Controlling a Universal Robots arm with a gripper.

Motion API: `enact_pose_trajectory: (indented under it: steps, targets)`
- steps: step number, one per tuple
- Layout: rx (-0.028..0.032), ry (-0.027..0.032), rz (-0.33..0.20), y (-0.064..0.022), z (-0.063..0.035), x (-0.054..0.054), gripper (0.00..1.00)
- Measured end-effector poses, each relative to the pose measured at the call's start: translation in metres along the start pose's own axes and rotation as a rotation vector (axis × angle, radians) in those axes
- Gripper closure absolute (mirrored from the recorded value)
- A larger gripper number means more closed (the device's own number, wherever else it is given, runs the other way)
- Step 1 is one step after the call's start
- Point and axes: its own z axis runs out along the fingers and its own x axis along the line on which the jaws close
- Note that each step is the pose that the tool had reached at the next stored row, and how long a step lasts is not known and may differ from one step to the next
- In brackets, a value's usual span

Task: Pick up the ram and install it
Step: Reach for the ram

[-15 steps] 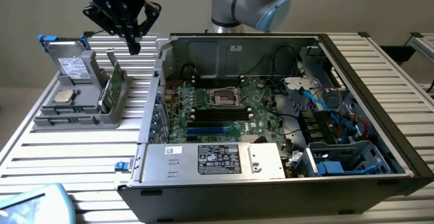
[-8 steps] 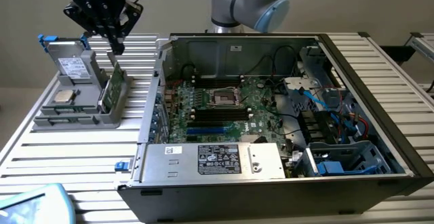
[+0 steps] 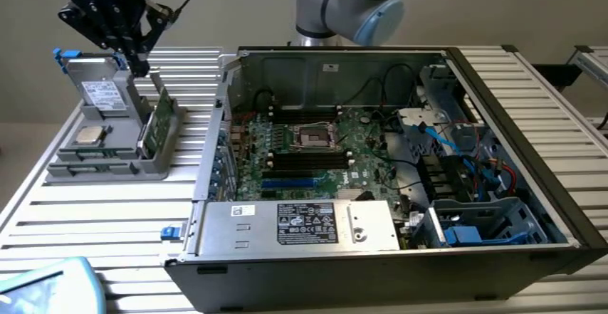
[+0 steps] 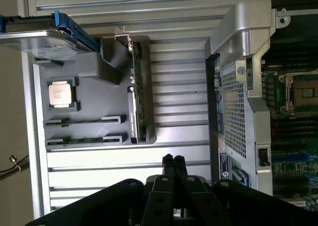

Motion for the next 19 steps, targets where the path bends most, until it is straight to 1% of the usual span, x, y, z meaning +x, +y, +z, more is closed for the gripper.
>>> enact_pose_trajectory:
  steps: [4,11,15,19]
  targets:
    - [-0.0002,0.0054,0.000,-0.0012,0.0003,0.016,0.89]
    - [-0.0003,0.0179,0.001,-0.0032,0.0008,0.043,0.89]
    - [0.0003,0.0271,0.001,-0.0043,0.0011,0.058,0.89]
    - [0.0012,0.0391,0.002,-0.0054,0.0017,0.072,0.89]
